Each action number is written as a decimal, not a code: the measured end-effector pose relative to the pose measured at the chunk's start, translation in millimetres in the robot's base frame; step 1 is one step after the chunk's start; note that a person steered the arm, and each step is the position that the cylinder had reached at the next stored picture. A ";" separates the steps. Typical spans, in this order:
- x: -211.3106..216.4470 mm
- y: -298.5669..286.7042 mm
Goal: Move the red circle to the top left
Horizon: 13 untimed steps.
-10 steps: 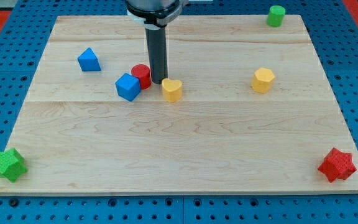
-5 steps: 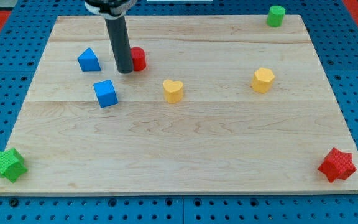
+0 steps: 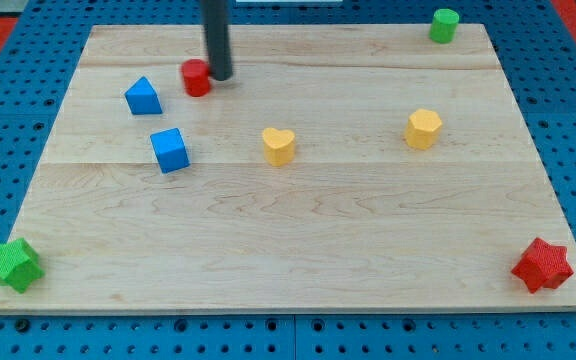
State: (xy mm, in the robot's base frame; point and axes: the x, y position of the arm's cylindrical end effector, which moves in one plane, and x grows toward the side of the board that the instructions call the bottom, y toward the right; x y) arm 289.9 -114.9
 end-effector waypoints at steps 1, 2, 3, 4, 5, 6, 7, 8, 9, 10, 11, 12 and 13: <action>10.5 2.6; 34.6 27.3; 28.4 10.1; 21.2 -33.3; 44.4 -40.5; 60.0 -67.1; 53.7 -79.9; 51.9 -50.2; 15.9 -37.1; -9.8 -57.8; 7.4 -58.7; 21.0 -74.2; 4.1 -95.2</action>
State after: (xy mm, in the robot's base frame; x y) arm 294.0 -210.1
